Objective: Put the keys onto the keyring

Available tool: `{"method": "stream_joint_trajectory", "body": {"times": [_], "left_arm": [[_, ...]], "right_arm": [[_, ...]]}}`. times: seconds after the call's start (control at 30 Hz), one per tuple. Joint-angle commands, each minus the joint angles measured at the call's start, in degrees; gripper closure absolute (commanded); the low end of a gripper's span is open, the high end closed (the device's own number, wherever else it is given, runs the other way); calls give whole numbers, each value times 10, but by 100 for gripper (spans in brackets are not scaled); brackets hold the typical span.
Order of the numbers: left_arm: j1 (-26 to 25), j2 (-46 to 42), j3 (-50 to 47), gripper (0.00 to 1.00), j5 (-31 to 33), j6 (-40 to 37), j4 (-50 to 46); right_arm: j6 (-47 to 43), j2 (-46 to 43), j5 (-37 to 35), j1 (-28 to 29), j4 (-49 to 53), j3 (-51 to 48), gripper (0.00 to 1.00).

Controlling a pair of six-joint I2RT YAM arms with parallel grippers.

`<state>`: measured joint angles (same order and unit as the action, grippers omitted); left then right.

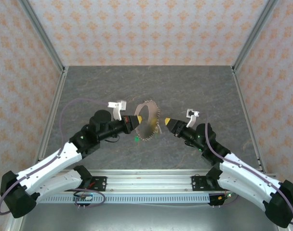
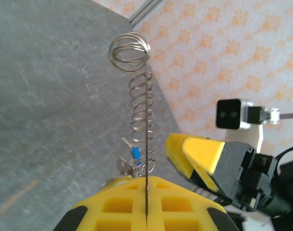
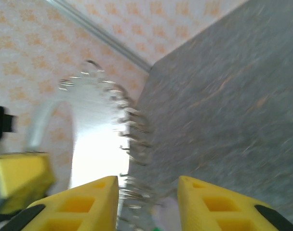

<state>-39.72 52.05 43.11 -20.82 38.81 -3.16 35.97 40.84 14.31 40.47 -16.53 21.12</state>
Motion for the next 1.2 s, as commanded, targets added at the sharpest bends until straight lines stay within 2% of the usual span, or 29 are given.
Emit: {"method": "stream_joint_trajectory", "body": {"times": [0.0,0.1,0.27,0.37,0.5,0.63,0.8,0.97,1.17], "left_arm": [[6,7,87,100,-1,-172,-147],[6,24,147,100,-10,-260,-216],[6,71,239,100,8,-395,-327],[6,108,300,100,38,-419,-397],[6,136,351,100,7,-436,-430],[6,158,388,100,-15,-449,-447],[5,191,442,100,-27,-450,-479],[6,195,462,100,-29,-457,-487],[5,184,468,100,-31,-462,-494]], "right_arm": [[-159,-9,-82,2,28,19,63],[-279,4,-67,2,-36,14,65],[-463,31,0,12,-114,4,73],[-533,48,60,50,-180,-23,74],[-648,66,10,126,-185,-45,75],[-687,107,-6,161,-209,-39,76],[-724,208,9,195,-259,1,76],[-729,320,-20,212,-403,10,77],[-729,356,-86,214,-438,18,76]]}}
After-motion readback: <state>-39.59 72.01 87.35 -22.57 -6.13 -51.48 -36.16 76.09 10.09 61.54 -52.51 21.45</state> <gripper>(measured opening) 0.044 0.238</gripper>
